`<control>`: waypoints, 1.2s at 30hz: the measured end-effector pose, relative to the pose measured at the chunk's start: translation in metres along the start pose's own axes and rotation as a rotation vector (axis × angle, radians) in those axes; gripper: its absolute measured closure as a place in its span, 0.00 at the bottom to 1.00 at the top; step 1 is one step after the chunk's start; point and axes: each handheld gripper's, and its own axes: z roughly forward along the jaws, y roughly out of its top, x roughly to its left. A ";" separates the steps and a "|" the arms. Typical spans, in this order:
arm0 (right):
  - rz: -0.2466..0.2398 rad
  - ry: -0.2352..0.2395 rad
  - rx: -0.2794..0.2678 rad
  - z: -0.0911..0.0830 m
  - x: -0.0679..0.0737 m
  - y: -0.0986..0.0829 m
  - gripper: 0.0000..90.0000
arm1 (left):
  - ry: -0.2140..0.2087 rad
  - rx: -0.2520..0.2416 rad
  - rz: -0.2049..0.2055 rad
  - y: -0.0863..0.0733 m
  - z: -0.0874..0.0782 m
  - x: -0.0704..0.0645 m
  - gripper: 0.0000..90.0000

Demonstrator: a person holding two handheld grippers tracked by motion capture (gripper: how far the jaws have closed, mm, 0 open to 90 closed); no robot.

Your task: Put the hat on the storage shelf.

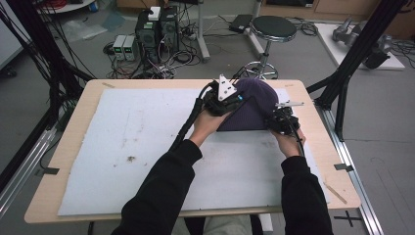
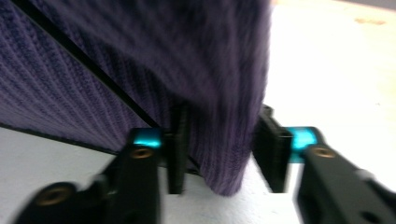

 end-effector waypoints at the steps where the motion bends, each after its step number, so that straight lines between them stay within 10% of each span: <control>1: -0.004 -0.010 -0.005 -0.002 0.000 0.000 0.57 | -0.002 -0.004 -0.010 0.000 0.000 0.000 0.66; 8: 0.044 -0.014 -0.051 -0.017 0.000 0.003 0.29 | 0.007 -0.002 -0.045 0.002 -0.004 0.003 0.41; 18: 0.055 -0.044 -0.095 -0.035 0.008 0.004 0.14 | 0.011 -0.030 -0.053 0.005 -0.021 0.007 0.35; 36: 0.117 -0.026 -0.173 -0.073 0.017 -0.009 0.13 | 0.077 -0.028 -0.145 -0.010 -0.080 0.036 0.34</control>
